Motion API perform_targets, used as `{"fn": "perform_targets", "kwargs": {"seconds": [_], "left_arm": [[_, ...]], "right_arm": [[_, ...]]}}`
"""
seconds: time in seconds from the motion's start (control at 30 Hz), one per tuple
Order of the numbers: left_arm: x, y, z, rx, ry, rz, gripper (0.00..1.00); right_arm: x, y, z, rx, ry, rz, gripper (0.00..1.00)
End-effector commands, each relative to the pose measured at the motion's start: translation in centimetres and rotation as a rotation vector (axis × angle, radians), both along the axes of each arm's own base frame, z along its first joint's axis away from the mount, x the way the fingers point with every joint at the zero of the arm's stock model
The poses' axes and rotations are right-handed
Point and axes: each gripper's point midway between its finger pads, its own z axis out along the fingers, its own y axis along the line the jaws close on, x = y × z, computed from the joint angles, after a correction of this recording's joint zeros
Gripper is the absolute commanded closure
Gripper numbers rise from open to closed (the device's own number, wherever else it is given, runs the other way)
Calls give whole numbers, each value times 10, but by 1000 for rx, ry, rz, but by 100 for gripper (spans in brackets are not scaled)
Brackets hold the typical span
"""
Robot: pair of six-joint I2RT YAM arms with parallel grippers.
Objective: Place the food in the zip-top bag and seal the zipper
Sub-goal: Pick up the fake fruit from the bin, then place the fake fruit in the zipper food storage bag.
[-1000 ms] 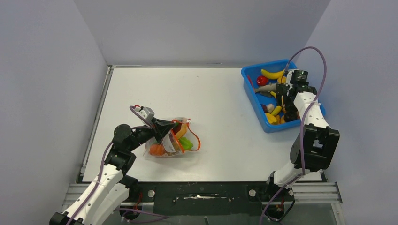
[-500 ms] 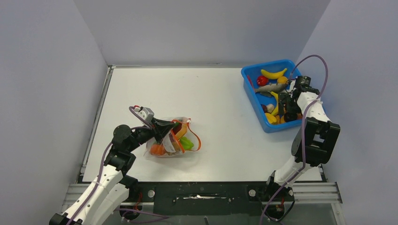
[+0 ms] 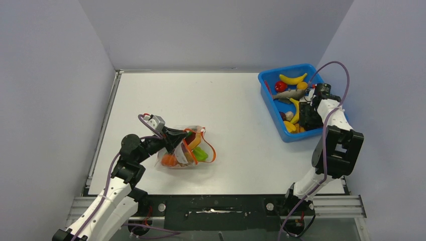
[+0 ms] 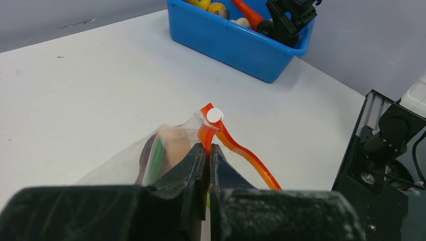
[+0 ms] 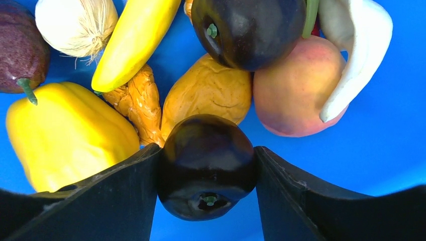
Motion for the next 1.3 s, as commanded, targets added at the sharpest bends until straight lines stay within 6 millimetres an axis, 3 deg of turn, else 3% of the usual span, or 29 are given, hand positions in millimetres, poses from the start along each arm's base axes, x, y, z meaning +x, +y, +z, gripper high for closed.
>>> {"fn": "perform_targets", "kwargs": {"seconds": [0.0,0.2,0.37,0.77,0.9,1.0,1.1,1.27], "left_arm": [[-2,-1,25,-33,-94,-10,100],[-3,-1,25,-33,-95,-9,100],[-3,-1,26,-33,-98,-8,100],[-2,0,24,-32,-90,2,100],[0,1,25,-40,-88,8,100],[-1,-2,27,-76,-73,-3,100],[-3,-5,29,-114,-58,-19,100],[1,-7,30,-114,-45,-20,100]], "right_arm": [[8,3,27,-2,-84,10,51],[16,10,41,-11,-142,38,59],[27,21,66,-60,-210,83,61],[49,74,123,-76,-395,237,61],[50,103,151,-29,-496,321,61],[49,137,172,23,-600,416,61],[39,176,195,92,-717,530,61],[19,222,224,168,-837,693,61]]}}
